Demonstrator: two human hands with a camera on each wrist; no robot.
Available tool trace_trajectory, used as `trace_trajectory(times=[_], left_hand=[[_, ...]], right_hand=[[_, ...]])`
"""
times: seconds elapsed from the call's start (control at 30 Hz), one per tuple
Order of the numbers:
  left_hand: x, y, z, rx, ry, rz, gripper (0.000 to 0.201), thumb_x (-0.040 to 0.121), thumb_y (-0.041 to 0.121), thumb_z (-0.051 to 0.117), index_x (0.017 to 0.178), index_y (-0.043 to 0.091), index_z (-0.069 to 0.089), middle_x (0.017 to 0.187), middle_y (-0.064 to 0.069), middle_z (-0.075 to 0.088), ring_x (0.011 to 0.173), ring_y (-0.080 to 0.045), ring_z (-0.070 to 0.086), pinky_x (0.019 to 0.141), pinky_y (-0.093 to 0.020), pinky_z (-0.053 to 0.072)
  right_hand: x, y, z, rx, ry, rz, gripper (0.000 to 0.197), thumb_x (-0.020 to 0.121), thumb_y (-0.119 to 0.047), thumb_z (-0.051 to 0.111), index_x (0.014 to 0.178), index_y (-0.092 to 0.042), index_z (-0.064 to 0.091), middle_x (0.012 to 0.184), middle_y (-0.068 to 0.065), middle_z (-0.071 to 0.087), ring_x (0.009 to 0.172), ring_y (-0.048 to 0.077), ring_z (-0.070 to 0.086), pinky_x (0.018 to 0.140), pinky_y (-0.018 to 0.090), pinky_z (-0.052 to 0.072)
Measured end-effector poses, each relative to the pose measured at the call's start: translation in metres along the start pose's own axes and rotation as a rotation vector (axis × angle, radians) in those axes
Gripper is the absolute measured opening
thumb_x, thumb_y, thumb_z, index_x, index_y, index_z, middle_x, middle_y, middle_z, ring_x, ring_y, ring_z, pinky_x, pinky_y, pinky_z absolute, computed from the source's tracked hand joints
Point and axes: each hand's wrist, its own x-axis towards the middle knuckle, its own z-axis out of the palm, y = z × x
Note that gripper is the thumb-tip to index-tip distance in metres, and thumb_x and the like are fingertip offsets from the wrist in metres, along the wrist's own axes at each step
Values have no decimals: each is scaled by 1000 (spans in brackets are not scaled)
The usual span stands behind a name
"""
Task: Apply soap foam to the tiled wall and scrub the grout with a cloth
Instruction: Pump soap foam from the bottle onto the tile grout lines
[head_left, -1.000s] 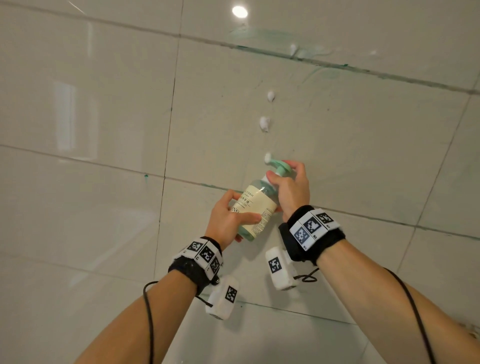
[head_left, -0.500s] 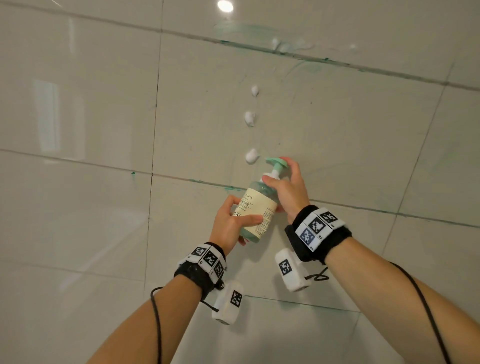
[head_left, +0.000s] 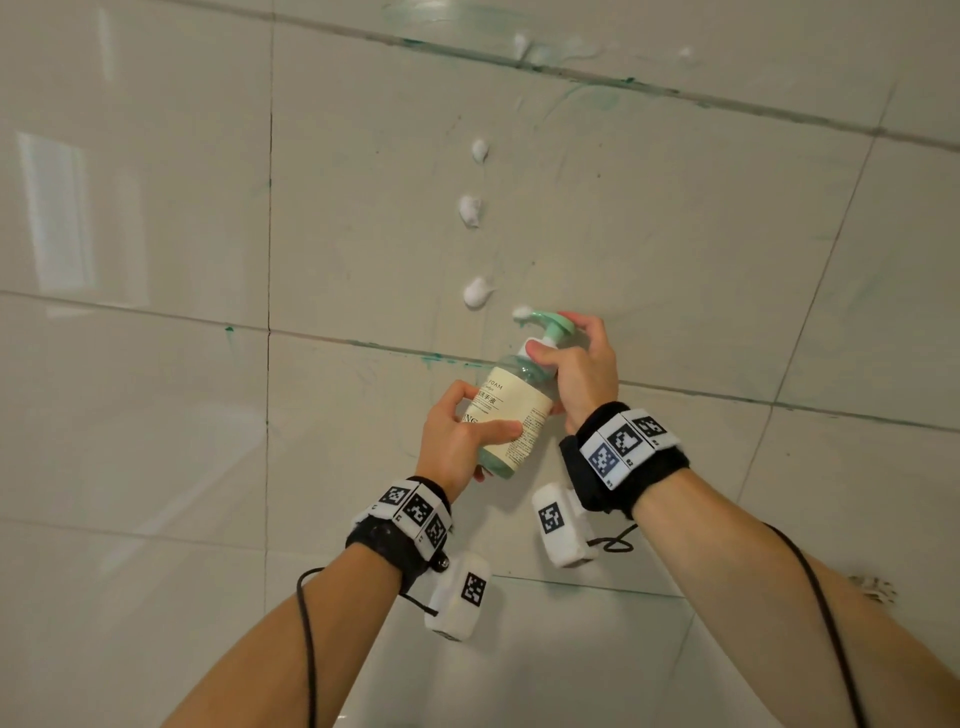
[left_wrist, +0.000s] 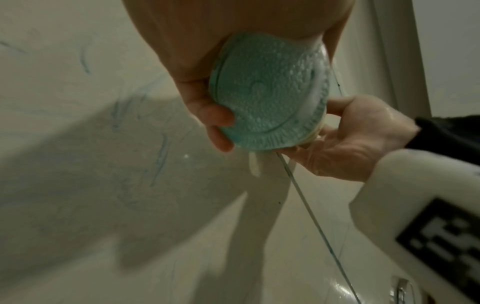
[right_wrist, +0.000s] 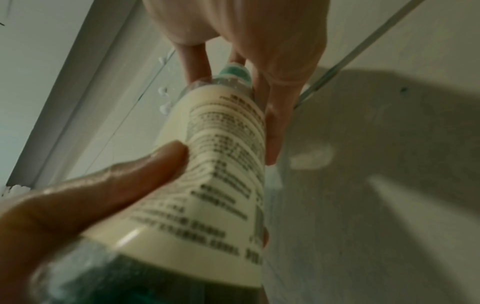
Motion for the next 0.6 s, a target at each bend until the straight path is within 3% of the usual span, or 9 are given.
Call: trace_trajectory(times=[0.13, 0.3, 0.5, 0.6], left_hand=[[-1, -7, 0, 20, -7, -15, 42, 69, 11, 83, 99, 8, 53, 85, -12, 75, 56, -29, 68, 38, -25, 36], [-6, -7, 14, 8, -33, -9, 51, 59, 24, 81, 99, 9, 54, 82, -8, 76, 59, -28, 69, 42, -27, 38], [-3, -4, 37, 25, -65, 11, 41, 72, 14, 83, 101, 8, 54, 86, -10, 75, 62, -31, 70, 39, -24, 39], [-4, -5, 49, 27, -60, 4, 36, 74, 12, 82, 97, 10, 54, 84, -9, 75, 60, -29, 69, 38, -24, 38]], right_hand=[[-3, 12, -6, -10, 7, 20, 33, 80, -9, 71, 100, -31, 58, 104, 5, 68, 77, 26, 73, 58, 36, 57], [-4, 9, -15, -38, 9, -15, 43, 79, -14, 72, 107, -42, 54, 110, 1, 65, 86, 27, 72, 69, 47, 61], [1, 2, -39, -17, 45, -33, 51, 80, -12, 72, 119, -39, 52, 112, 2, 63, 86, 28, 72, 60, 37, 58], [4, 2, -50, -35, 66, -41, 49, 78, -12, 73, 115, -39, 54, 111, 2, 63, 86, 28, 72, 63, 40, 60]])
